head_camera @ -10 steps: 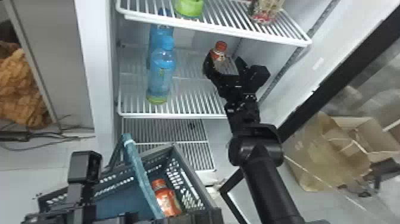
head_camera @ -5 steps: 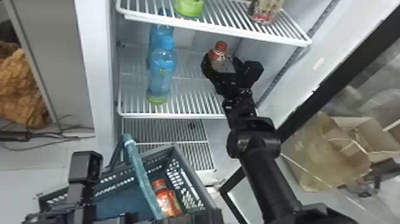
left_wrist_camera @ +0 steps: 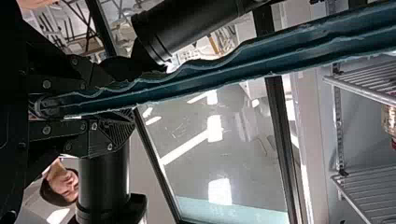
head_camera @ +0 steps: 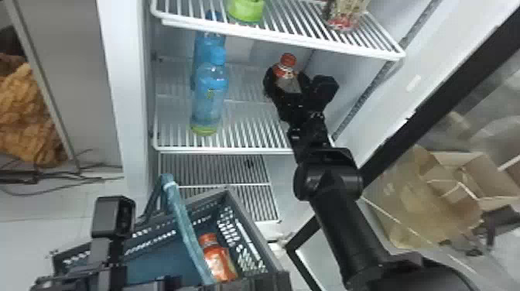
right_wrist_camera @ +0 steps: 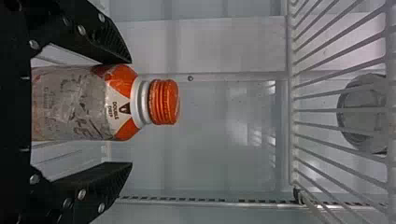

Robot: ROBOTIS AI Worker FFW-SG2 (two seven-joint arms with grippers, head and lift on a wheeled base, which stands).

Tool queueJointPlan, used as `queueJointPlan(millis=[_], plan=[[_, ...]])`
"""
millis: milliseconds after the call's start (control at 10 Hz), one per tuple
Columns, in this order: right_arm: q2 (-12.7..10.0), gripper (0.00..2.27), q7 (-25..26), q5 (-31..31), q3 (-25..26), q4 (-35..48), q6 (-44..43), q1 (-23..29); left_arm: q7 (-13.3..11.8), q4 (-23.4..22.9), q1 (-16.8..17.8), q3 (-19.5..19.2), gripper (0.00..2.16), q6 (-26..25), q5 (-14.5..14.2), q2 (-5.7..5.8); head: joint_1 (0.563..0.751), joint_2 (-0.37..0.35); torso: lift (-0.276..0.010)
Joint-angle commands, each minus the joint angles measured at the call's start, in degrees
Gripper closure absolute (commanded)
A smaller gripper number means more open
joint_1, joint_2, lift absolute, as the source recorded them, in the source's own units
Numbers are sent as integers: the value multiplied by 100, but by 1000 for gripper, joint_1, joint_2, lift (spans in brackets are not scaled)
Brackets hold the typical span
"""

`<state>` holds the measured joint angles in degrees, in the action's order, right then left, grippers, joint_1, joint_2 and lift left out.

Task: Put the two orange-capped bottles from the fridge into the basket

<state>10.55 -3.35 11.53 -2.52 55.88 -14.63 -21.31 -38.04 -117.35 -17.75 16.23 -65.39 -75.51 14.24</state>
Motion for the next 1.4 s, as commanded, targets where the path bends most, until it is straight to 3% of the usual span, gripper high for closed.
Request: queueJointPlan(millis=[0,100,800,900,1300], plan=[[9,693,19,24,0,-54,0,-7,7,0,-10,0,1168,0,-1,9,695,-350,-235],[9,812,19,24,-11,-40,0,-7,-1,0,-10,0,1168,0,-12,9,695,-350,-235],[18,820,-245,161,-103,832,0,485,-10,0,-53,-34,1168,14,-24,0,695,-350,-235],[26,820,-368,195,-57,1197,113,738,-10,0,-81,-57,1168,14,-24,-9,695,-350,-235],[-53,818,-474,-91,560,3954,1167,2651,-28,0,-137,-103,1168,14,-24,-26,695,-350,-235]])
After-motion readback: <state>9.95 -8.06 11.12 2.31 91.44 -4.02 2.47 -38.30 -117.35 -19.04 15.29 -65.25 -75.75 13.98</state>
